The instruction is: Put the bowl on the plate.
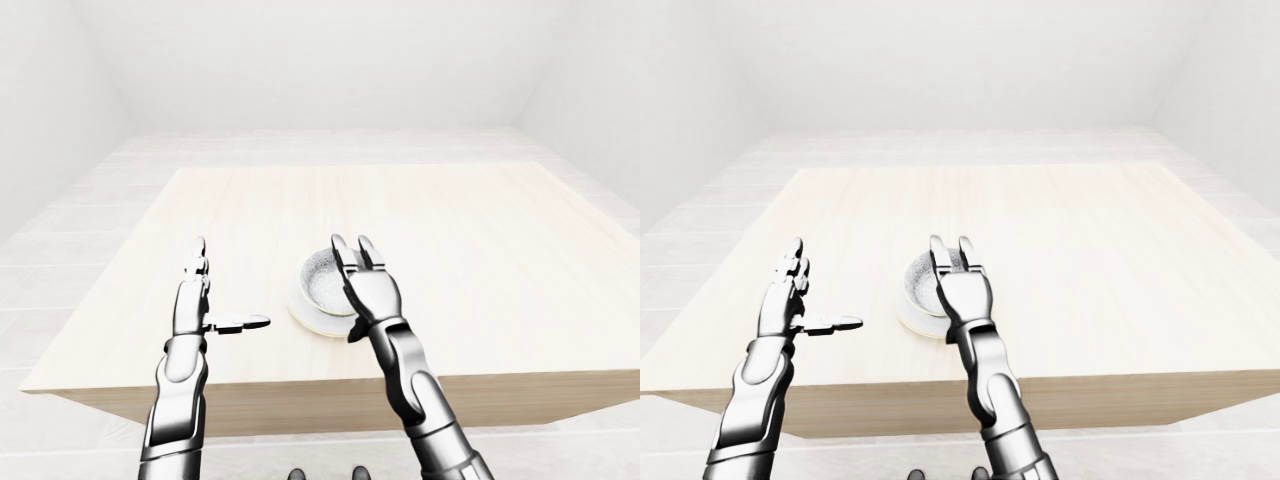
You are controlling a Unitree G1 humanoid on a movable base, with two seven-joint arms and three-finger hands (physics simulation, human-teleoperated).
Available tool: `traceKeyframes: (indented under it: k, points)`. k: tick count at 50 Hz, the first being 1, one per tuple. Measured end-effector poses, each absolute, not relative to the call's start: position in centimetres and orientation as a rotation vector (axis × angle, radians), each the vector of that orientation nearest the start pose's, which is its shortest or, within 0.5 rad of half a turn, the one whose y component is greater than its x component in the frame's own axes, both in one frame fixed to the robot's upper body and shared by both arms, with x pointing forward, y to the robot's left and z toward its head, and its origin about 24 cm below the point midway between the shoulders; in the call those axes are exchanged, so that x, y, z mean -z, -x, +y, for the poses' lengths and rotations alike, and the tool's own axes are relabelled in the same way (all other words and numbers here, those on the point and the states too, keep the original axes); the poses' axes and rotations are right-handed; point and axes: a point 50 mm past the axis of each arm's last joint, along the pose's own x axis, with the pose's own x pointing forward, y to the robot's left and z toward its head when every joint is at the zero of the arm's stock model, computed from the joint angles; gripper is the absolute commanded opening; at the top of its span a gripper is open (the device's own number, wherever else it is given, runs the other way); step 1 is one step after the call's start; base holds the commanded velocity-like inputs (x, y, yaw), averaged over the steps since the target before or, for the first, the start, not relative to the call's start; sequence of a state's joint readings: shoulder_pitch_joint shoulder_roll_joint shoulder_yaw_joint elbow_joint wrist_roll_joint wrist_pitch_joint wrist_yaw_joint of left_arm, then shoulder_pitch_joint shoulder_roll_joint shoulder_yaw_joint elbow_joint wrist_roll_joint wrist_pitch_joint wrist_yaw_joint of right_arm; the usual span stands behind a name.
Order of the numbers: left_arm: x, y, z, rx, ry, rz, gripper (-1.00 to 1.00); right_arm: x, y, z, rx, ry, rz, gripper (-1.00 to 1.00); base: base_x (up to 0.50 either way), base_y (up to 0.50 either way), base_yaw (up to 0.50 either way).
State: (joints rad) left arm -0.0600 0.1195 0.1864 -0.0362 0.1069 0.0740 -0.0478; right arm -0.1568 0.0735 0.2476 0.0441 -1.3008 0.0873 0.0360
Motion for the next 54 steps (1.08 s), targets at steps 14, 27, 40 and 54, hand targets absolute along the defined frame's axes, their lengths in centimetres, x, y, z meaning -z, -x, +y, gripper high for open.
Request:
traceKeyframes:
  k: [14,27,40,54]
  points:
    - [-6.6,-26.2,21.2,-0.139,-0.216,-0.020,1.00,-8.8,-25.8,-7.2,-0.164,1.216,-0.221,1.00,0.00,0.00,0.00]
    - [-6.8,-26.1,21.2,-0.140,-0.215,-0.024,1.00,-10.5,-24.1,-7.7,-0.152,1.213,-0.257,1.00,0.00,0.00,0.00]
    - [-6.8,-26.0,21.2,-0.139,-0.215,-0.028,1.00,-11.4,-22.5,-7.8,-0.145,1.220,-0.286,1.00,0.00,0.00,0.00]
    - [-6.8,-25.9,21.1,-0.137,-0.215,-0.026,1.00,-11.8,-22.0,-7.9,-0.139,1.224,-0.300,1.00,0.00,0.00,0.00]
